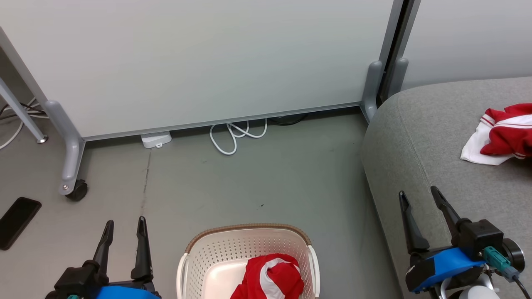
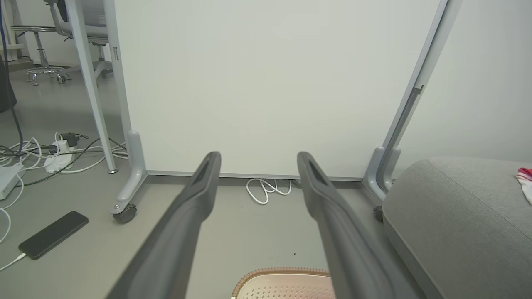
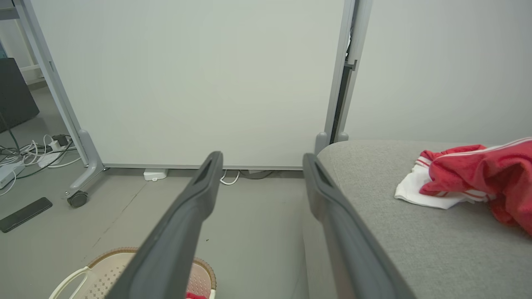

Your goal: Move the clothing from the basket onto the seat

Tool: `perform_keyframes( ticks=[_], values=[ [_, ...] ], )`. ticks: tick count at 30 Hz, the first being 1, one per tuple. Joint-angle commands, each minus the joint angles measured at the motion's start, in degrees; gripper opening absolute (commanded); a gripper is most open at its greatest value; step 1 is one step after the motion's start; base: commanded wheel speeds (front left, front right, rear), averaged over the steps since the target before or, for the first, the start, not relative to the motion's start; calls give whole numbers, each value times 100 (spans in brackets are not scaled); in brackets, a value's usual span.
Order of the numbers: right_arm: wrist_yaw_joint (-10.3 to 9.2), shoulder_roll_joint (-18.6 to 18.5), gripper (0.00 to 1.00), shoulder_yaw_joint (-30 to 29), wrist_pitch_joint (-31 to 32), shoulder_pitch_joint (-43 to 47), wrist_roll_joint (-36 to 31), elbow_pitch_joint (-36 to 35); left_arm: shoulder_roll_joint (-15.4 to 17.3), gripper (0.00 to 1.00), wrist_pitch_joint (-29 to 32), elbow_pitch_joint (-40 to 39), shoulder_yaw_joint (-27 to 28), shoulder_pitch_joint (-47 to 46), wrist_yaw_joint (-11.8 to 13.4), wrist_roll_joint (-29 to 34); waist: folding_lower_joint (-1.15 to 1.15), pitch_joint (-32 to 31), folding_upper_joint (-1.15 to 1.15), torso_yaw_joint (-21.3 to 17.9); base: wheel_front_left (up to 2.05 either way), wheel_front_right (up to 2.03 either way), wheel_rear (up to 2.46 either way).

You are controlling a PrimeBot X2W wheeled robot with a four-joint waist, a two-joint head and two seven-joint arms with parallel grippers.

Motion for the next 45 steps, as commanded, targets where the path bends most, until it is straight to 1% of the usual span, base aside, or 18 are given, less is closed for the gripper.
perform_keyframes(
  ticks=[1,9,21,28,31,35,39,45],
  values=[
    [1,3,100,18,8,100,13,-43,36,100,-27,7,18,12,-11,-35,0,20,0,12,0,0,0],
    [1,3,100,-48,38,152,-23,-92,-4,100,-27,-16,-28,-87,-12,2,0,107,0,84,0,0,0],
    [1,3,100,18,48,95,106,-150,-28,100,-27,-19,-85,-149,-12,48,0,191,0,64,0,0,0],
    [2,4,100,70,14,-21,144,-226,56,100,-27,130,-391,-338,-12,-4,0,433,0,-35,0,0,0],
    [1,3,100,136,-4,-141,158,-302,77,100,-27,311,-597,-513,-12,-104,0,662,0,-124,0,0,0],
    [1,3,100,261,-33,-299,200,-358,222,100,-27,757,-991,-855,-12,-302,0,986,0,-304,0,0,0],
    [1,3,100,429,-86,-487,270,-377,336,100,-27,1271,-1347,-1230,-13,-531,0,1356,0,-561,0,0,0],
    [1,2,100,738,-185,-823,394,-384,463,100,-28,1938,-1709,-1793,-13,-783,0,2026,0,-1024,0,0,0]
  ],
)
